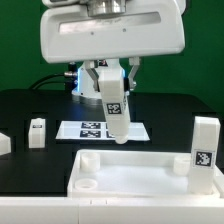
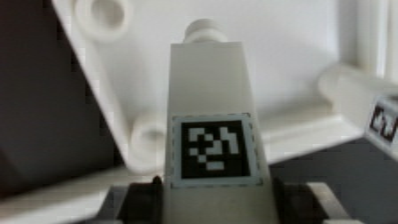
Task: Assemble desk
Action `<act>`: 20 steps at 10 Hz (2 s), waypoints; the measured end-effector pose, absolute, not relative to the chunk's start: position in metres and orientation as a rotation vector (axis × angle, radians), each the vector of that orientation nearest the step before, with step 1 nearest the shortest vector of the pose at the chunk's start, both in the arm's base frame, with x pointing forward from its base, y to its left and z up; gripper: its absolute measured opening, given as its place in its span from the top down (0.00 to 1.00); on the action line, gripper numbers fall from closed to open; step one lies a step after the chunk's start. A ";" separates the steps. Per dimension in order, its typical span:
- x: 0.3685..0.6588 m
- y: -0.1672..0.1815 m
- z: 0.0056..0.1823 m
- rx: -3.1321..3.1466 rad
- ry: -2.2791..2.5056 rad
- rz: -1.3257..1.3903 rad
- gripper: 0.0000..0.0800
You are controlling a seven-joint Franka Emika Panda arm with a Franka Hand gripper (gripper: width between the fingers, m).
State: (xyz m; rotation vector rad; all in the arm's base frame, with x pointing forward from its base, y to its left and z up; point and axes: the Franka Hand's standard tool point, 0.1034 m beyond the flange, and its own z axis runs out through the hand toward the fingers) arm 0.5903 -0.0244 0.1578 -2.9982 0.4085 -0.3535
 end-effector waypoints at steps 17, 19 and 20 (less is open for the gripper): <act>0.615 -0.052 0.120 -3.078 0.337 -0.774 0.64; 0.617 -0.052 0.111 -3.087 0.333 -0.769 0.64; 0.618 -0.052 0.109 -3.089 0.330 -0.772 0.64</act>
Offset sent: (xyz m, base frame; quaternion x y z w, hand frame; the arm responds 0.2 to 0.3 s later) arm 0.0000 0.0000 0.0000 0.0000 0.1296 0.0000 0.9916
